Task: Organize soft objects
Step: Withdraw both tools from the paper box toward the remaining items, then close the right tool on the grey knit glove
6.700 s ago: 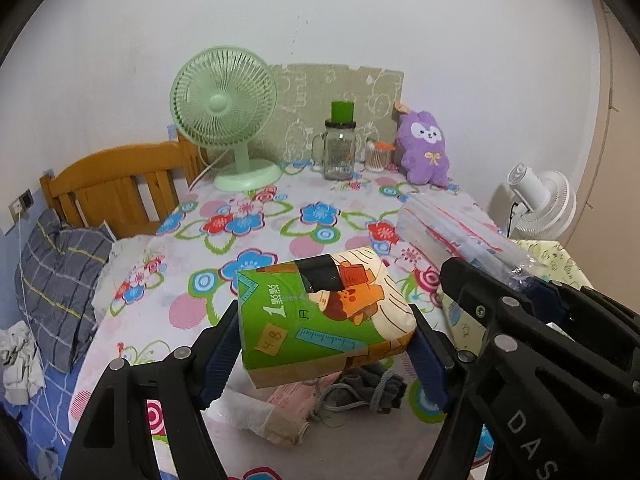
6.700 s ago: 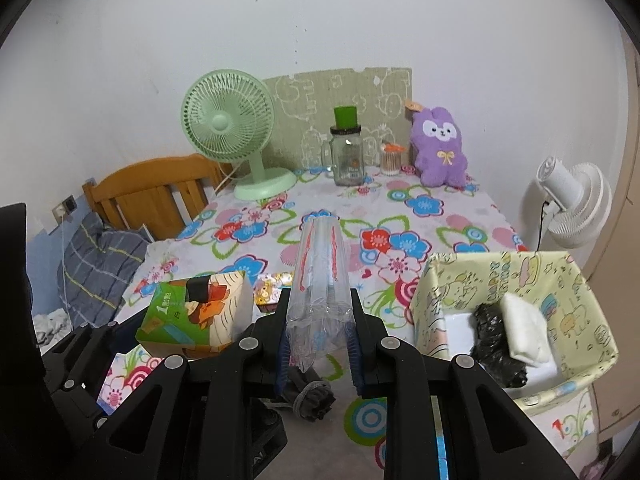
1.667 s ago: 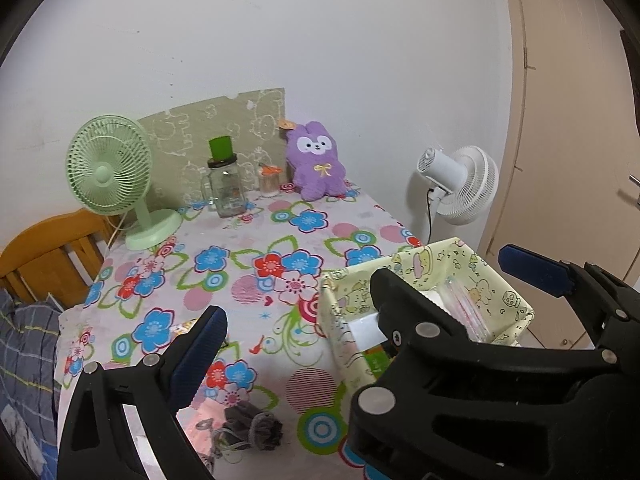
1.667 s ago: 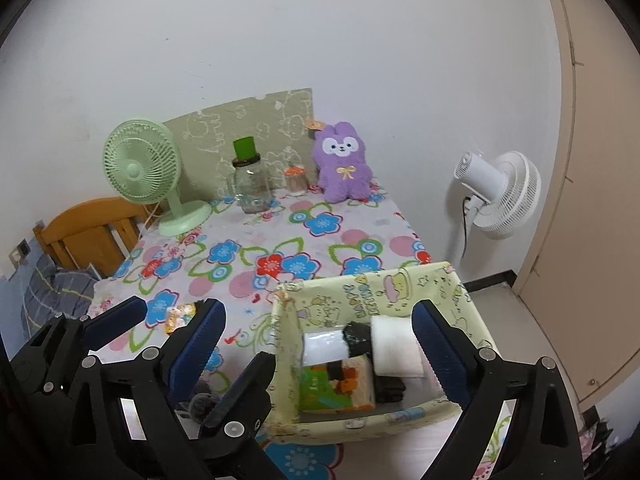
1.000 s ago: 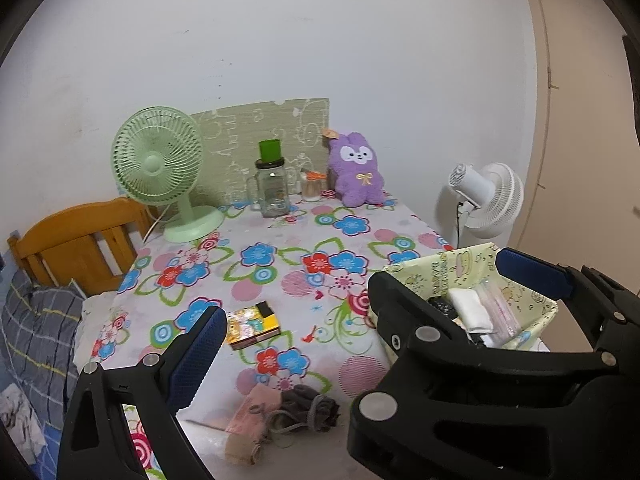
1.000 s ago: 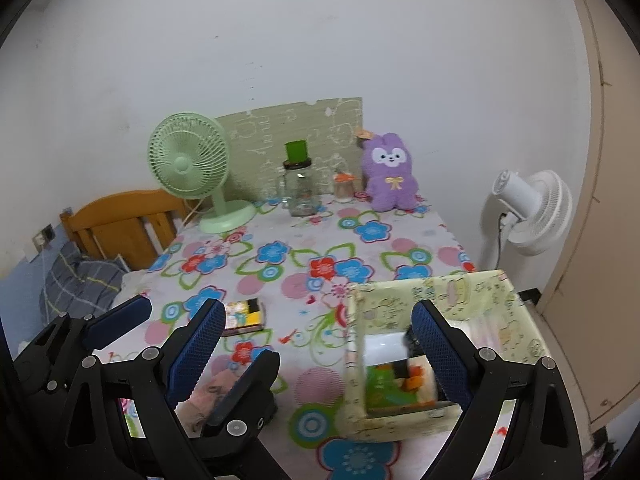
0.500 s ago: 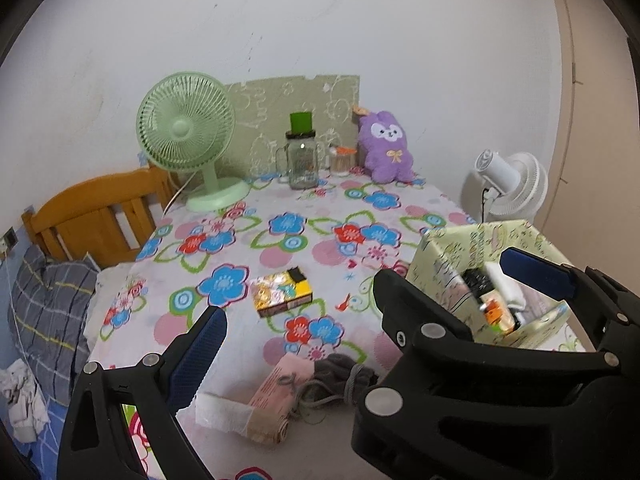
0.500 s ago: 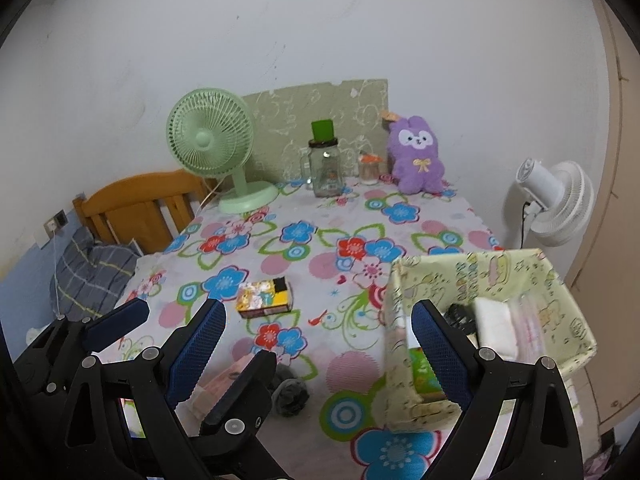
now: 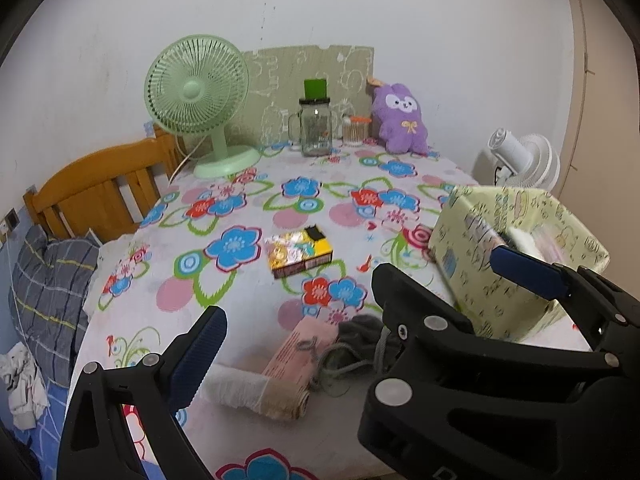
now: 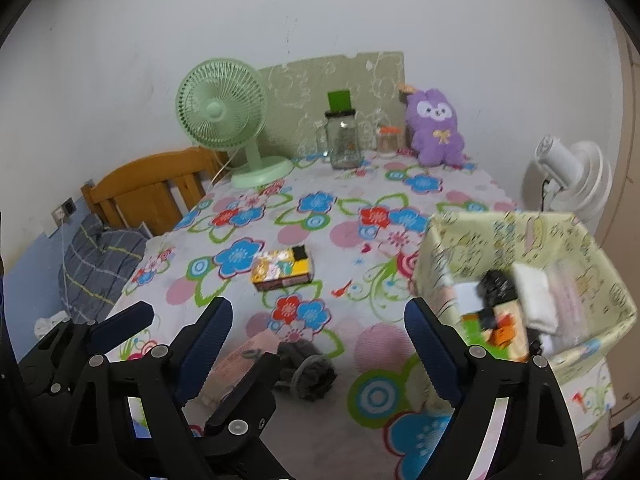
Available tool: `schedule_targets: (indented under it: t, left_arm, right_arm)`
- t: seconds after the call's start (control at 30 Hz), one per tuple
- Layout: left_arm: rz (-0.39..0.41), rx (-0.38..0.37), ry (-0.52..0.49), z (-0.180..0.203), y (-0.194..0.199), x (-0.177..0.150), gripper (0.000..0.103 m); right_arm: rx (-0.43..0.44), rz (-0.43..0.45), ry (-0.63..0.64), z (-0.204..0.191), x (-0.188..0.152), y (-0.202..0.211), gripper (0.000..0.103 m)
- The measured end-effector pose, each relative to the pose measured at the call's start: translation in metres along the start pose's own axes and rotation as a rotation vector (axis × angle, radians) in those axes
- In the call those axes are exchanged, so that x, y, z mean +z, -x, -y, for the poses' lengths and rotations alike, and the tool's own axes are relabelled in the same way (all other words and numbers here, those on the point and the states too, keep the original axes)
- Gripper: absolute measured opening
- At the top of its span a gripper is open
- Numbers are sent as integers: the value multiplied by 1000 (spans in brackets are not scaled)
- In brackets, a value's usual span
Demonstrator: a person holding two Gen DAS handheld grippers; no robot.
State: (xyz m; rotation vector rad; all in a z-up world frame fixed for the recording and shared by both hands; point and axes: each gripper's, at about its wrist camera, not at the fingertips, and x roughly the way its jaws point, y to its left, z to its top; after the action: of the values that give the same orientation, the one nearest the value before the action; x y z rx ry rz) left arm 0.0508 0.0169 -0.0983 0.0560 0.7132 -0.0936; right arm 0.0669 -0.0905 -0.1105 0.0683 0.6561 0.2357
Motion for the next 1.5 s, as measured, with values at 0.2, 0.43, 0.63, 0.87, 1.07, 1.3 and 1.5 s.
schedule_targets:
  t: [0.2,0.43,0.63,0.87,1.07,1.3,1.5]
  left_arm:
    - [-33,8,10,-7,-13,-13,99]
    - [-78,8,31,-14,-31,-24,99]
    - [-115,13,49,-17,-44,-33,99]
    - [-159,29,68,-22,-58,-41,99]
    - [-162,35,69,-23,-61,-41,99]
    - [-178,44,66,-24,-67,-42,99]
    - [-169,25,68,-24,-66,-43,101]
  right_arm:
    - [8,-45,9,-7,-13,-19,83]
    - [5,-102,16,-9,-24,-39,76]
    - [-2,-153,25,-9,-32,-57,74]
    - [13,-208,29,-9,-40,-76,62]
    - [23,-219,24,-8,-41,-84,60]
    - [29,-242,14,-6,-43,-91,58]
    - [21,-230,15,-6,-43,-87,45]
